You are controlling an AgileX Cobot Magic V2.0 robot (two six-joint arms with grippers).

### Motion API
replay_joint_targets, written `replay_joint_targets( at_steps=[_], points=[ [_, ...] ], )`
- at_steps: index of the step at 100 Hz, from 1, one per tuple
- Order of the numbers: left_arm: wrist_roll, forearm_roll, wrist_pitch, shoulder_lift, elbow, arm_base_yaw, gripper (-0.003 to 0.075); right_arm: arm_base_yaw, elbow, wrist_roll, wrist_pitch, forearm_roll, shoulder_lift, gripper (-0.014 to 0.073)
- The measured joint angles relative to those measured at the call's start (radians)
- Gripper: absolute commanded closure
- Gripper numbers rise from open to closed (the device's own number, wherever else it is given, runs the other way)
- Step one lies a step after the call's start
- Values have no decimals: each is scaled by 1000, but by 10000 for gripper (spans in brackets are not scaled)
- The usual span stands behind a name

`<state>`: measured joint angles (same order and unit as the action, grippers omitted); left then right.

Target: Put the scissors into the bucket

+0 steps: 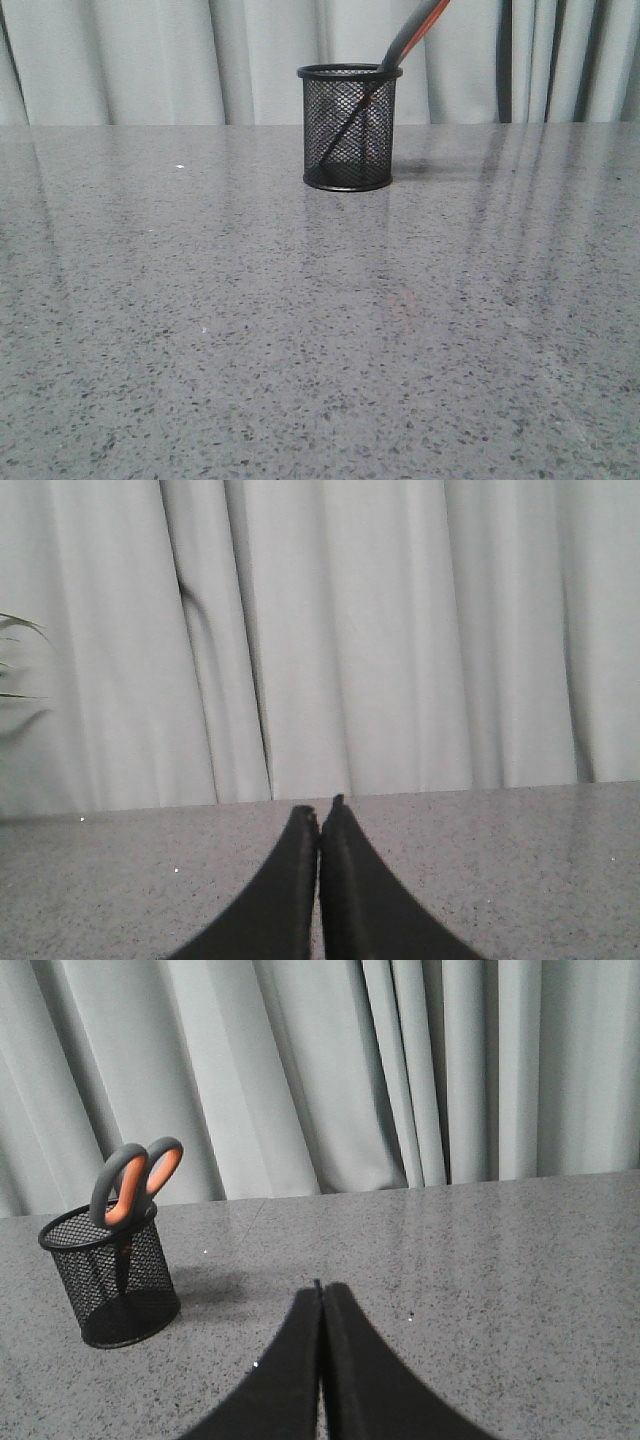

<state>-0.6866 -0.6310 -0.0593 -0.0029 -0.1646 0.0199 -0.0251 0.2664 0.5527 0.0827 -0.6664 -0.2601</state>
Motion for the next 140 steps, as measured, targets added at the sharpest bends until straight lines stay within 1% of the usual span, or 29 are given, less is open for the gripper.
replay_joint_targets(
  at_steps=[16, 96, 101, 104, 108, 117, 122, 130, 140],
  points=[
    [0, -6, 2, 0, 4, 0, 741, 2, 0, 0, 0, -28, 0, 648],
    [0, -7, 7, 0, 8, 0, 741, 2, 0, 0, -1, -32, 0, 648],
    [0, 21, 8, 0, 17, 0, 741, 2, 0, 0, -1, -32, 0, 648],
    [11, 53, 8, 0, 22, 0, 741, 2, 0, 0, -2, -32, 0, 648],
    [59, 121, 8, 0, 32, 0, 741, 2, 0, 0, -2, -33, 0, 648],
    [248, 294, 8, 0, 68, 0, 741, 2, 0, 0, -2, -33, 0, 648],
    [344, 365, 8, 0, 95, 0, 741, 2, 0, 0, -2, -33, 0, 648],
    [442, 422, 5, 0, 142, 0, 741, 2, 0, 0, -2, -33, 0, 648],
    [490, 457, -12, 0, 163, -10, 741, 2, 0, 0, -2, -34, 0, 648]
  ],
)
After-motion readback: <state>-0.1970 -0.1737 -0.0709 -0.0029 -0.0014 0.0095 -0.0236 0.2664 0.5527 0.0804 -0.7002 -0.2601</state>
